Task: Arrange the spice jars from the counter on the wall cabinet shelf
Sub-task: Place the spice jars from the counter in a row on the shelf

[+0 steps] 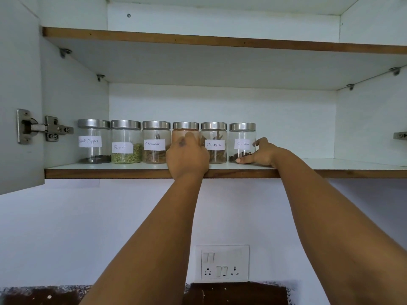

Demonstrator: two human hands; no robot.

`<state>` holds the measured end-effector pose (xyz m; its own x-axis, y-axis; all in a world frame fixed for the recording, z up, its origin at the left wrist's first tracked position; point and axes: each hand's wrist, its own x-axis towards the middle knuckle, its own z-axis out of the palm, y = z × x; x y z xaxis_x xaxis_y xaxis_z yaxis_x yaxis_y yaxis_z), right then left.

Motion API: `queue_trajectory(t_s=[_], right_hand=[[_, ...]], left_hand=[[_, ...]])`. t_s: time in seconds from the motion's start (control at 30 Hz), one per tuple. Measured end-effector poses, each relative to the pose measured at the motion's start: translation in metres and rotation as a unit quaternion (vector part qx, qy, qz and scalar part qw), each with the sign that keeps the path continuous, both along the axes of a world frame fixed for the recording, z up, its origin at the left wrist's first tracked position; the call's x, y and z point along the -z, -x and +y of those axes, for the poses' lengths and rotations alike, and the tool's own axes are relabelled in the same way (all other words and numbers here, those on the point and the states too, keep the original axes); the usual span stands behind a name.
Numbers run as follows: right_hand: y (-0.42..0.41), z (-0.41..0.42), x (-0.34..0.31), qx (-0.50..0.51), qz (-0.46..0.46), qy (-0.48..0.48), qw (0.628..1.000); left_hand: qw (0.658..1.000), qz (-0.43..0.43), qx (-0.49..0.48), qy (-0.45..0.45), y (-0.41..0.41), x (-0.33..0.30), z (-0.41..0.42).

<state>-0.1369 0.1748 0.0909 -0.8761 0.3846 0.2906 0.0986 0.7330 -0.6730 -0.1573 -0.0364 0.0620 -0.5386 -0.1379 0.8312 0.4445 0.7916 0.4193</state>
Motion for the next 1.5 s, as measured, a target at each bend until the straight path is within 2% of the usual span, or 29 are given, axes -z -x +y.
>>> queue_trajectory(t_s=[0.33, 0.53, 0.7, 0.77, 0.9, 1.03, 1.13, 1.2, 1.23, 1.3, 1.37, 1.5], right_hand=[[0.003, 0.002, 0.000, -0.013, -0.006, -0.008, 1.000], [-0.004, -0.002, 0.000, -0.011, -0.002, -0.016, 1.000], [-0.014, -0.021, 0.000, 0.055, -0.045, -0.036, 0.997], [-0.022, -0.032, 0.007, 0.116, -0.061, -0.038, 0.991], [-0.044, -0.047, 0.019, 0.186, -0.056, -0.110, 0.975], [-0.069, -0.065, 0.044, 0.210, 0.007, -0.215, 0.954], [-0.085, -0.069, 0.076, 0.184, 0.131, -0.161, 0.961], [-0.099, -0.078, 0.103, 0.152, 0.197, -0.134, 0.959], [-0.107, -0.083, 0.118, 0.147, 0.211, -0.144, 0.955], [-0.120, -0.095, 0.156, 0.144, 0.212, -0.142, 0.956], [-0.133, -0.102, 0.202, 0.149, 0.202, -0.084, 0.964], [-0.177, -0.104, 0.307, 0.207, 0.127, 0.067, 0.968]], left_hand=[[1.000, 0.017, 0.006, -0.016, 0.000, 0.002, 0.000], [0.997, 0.056, 0.024, -0.037, -0.003, 0.005, 0.001], [0.998, 0.063, 0.025, -0.013, -0.008, 0.005, 0.001], [0.997, 0.067, 0.041, -0.006, -0.013, 0.004, -0.001], [0.993, 0.091, 0.068, 0.034, -0.014, 0.008, -0.002], [0.985, 0.124, 0.064, 0.105, -0.023, 0.041, -0.005], [0.987, 0.124, 0.065, 0.075, -0.038, 0.062, -0.004], [0.982, 0.123, 0.069, 0.127, -0.050, 0.080, -0.004], [0.979, 0.116, 0.075, 0.151, -0.057, 0.092, -0.005], [0.982, 0.072, 0.102, 0.143, -0.075, 0.127, -0.009], [0.983, 0.002, 0.143, 0.116, -0.096, 0.169, -0.014], [0.953, -0.156, 0.210, 0.152, -0.139, 0.275, -0.028]])
